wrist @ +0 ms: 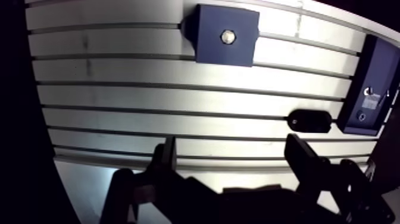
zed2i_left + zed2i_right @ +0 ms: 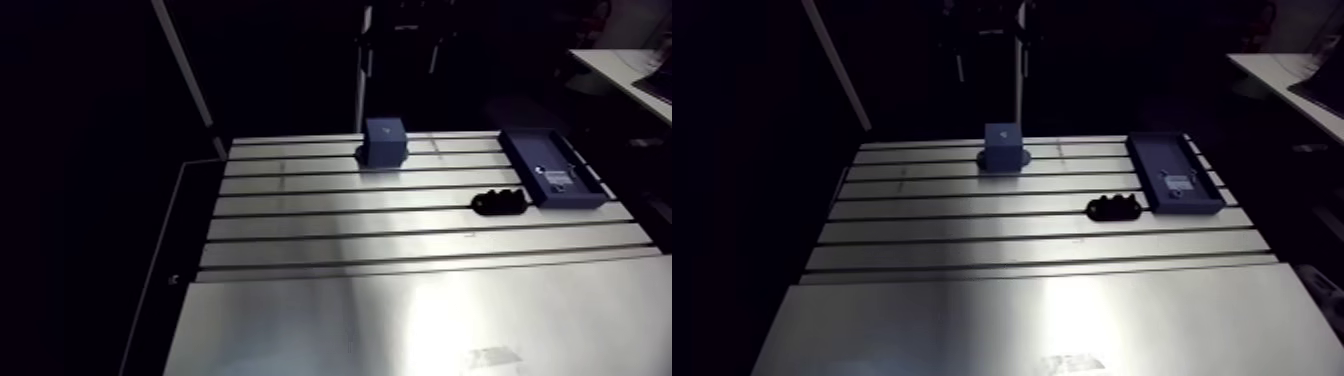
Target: Pick up the M10 bolt and insert it into the hex recess until seated.
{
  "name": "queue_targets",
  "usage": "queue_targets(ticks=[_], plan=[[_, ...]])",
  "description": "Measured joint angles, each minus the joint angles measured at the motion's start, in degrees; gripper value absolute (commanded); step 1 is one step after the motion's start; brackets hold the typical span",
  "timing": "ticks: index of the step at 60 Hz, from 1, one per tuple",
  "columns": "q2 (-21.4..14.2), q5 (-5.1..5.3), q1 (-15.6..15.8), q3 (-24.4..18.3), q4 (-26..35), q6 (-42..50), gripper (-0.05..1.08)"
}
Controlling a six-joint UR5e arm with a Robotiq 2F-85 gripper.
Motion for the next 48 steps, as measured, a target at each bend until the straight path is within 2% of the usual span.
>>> queue_targets(ticks=[25, 48], plan=[[-7.1, -0.1, 0.2, 0.0, 3.6, 0.1, 0.0], [-15.5, -0.13, 0.5, 3.9, 5.0, -0.2, 0.0]])
